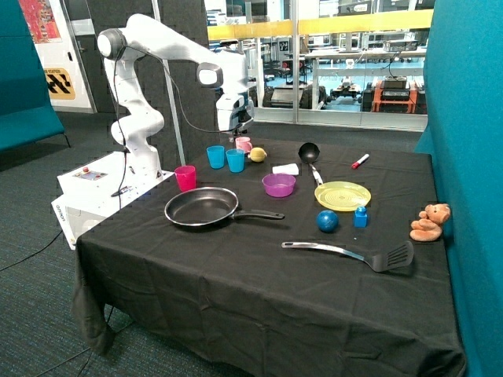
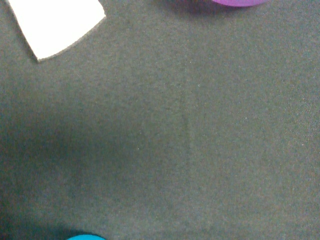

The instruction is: Clean the pan

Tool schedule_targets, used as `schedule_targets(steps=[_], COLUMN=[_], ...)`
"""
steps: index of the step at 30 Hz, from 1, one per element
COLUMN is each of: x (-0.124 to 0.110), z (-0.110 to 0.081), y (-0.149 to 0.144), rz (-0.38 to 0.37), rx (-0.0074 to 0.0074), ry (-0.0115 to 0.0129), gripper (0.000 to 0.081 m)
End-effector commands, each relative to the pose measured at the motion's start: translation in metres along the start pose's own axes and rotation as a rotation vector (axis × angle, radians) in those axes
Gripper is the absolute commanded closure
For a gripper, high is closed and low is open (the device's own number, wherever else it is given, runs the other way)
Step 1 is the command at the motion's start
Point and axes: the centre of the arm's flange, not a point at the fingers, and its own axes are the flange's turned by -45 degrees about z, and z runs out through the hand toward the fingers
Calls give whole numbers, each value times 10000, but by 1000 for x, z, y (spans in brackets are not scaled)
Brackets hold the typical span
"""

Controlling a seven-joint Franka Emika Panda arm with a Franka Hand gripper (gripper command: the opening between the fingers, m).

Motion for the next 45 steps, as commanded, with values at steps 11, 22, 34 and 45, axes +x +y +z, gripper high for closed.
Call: schedule_targets(steps=[11, 22, 34, 45], x=[8, 22, 36, 57], z=[0, 3, 7, 14], y=[-6, -30, -55, -72], rz=[-870, -2304, -3092, -3657], rx=[-22, -16, -12, -10], ry=[-83, -85, -86, -86], gripper=[512, 516, 502, 473])
